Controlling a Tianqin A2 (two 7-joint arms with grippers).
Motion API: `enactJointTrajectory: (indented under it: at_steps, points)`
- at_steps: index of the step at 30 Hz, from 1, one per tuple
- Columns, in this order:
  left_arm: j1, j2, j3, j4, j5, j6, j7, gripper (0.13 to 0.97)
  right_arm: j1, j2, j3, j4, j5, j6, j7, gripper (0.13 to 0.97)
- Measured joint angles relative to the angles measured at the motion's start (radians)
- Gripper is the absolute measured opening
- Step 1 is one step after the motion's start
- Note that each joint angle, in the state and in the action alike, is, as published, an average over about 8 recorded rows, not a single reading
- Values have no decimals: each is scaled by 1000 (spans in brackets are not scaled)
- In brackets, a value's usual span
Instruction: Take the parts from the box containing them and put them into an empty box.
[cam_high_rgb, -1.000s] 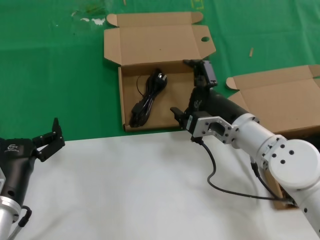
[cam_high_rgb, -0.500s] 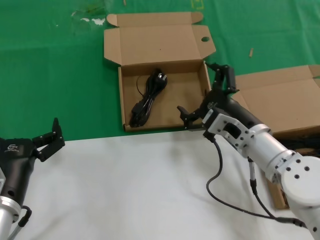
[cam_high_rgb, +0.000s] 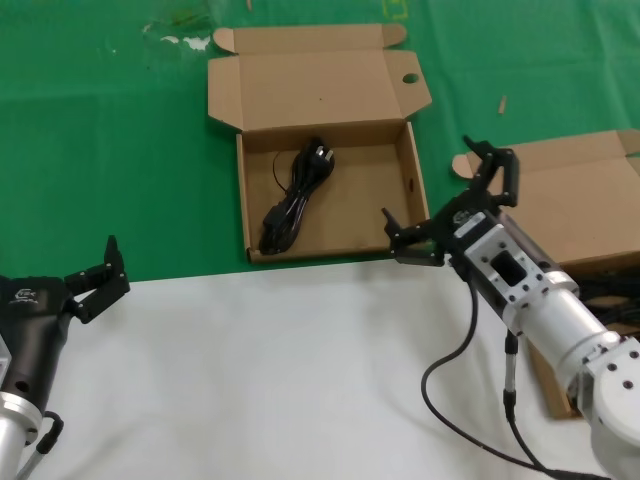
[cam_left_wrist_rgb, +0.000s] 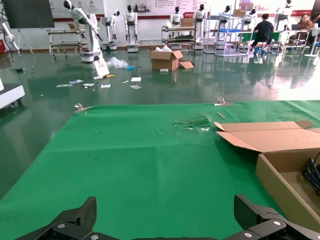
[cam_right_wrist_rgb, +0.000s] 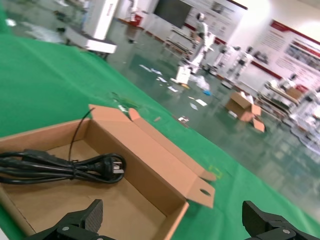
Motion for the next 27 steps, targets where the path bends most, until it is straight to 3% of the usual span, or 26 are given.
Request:
enactJointTrajectory:
  at_steps: [27]
  points:
    - [0,0,0,0,0,0,0,966,-220,-14,169,155,166,112,261,966]
